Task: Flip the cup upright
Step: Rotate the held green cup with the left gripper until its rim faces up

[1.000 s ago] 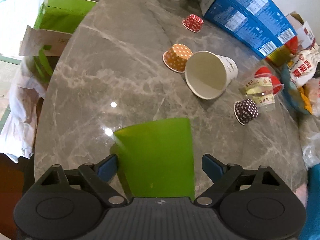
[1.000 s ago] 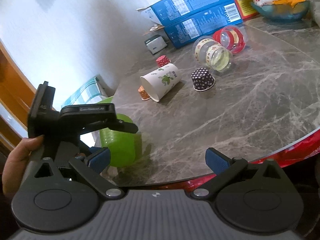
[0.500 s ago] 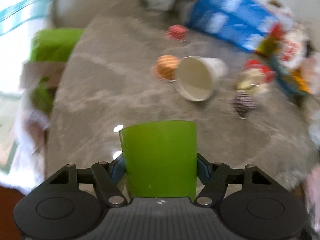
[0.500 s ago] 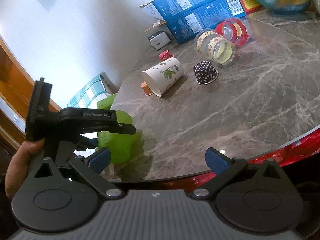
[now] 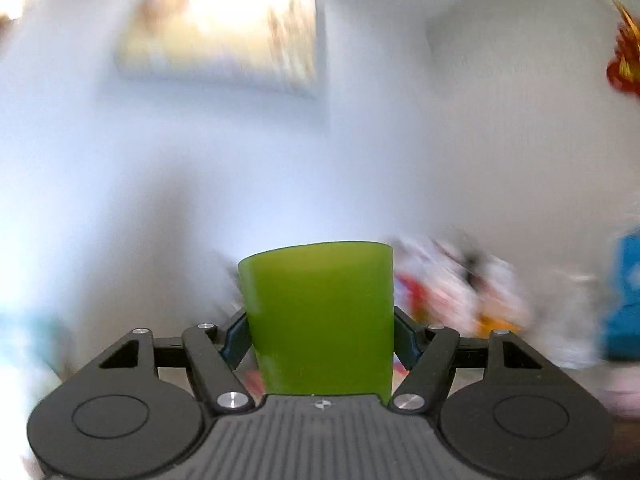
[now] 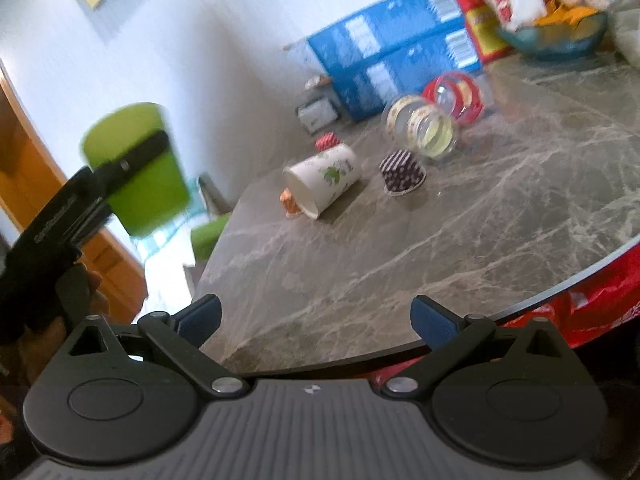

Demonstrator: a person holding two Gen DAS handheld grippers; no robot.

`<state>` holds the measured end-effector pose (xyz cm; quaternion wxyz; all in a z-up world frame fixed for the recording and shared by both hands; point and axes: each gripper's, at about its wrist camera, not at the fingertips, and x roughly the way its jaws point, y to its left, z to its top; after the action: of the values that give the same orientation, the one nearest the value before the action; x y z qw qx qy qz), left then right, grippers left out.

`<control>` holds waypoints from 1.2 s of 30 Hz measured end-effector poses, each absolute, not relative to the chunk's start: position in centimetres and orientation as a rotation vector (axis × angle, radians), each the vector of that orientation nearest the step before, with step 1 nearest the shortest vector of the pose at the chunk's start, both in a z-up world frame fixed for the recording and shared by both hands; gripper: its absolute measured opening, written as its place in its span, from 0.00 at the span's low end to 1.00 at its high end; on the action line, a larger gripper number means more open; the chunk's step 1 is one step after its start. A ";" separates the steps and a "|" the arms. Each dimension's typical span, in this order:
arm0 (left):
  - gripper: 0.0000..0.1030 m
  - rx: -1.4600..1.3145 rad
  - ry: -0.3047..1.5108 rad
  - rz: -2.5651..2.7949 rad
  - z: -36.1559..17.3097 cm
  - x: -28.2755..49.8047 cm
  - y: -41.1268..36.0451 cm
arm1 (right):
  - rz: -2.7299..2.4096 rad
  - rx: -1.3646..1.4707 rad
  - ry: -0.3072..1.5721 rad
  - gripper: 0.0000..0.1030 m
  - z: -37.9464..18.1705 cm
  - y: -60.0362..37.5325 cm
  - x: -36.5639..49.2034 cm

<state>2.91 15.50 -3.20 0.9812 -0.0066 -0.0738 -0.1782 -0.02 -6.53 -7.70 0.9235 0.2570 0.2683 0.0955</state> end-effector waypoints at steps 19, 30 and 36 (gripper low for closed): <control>0.71 0.000 -0.086 -0.474 -12.9 2.9 13.4 | -0.001 0.593 0.337 0.99 -12.7 -6.4 -8.2; 0.71 0.075 -0.103 -0.439 -14.2 2.7 12.9 | 0.029 0.547 0.343 0.99 -12.6 -5.2 -7.6; 0.71 0.079 -0.067 -0.464 -14.7 2.9 13.0 | 0.032 0.549 0.336 0.99 -12.7 -5.0 -8.0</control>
<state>2.88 13.01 -14.65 0.9718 0.0392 -0.0330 -0.2300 -7.98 -5.05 -12.68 0.9485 0.2700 0.1649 0.0159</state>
